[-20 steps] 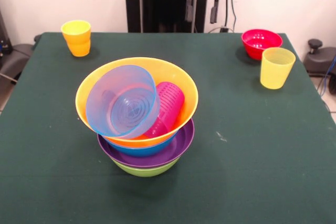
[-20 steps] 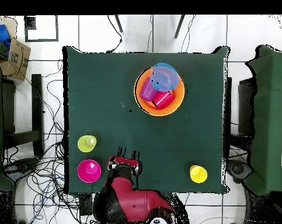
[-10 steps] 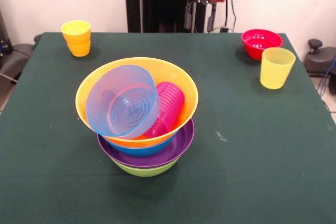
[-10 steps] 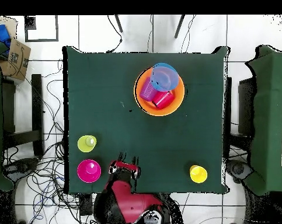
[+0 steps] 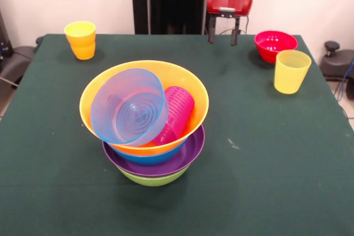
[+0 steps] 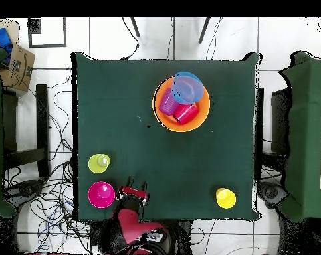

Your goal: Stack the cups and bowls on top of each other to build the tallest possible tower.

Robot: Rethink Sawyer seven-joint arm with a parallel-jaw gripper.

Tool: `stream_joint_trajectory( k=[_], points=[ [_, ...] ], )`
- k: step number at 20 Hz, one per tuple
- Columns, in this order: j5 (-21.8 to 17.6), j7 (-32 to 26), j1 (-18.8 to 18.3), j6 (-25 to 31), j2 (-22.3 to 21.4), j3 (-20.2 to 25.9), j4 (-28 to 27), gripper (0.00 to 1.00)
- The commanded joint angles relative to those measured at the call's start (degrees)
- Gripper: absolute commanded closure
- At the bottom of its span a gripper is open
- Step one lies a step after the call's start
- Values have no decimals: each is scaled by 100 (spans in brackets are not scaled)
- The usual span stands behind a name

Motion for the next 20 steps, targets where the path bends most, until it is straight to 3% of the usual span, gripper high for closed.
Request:
stream_joint_trajectory(
  k=[1, 12, 15, 20],
  points=[
    [702, 1585, 333, 158, 119, 841, 96, 0],
    [475, 1677, 263, 853, -627, 989, 370, 0],
    [436, 1663, 186, 1254, -1231, 1049, 656, 0],
    [114, 1498, -303, 2167, -2265, 1342, 947, 0]
  ],
)
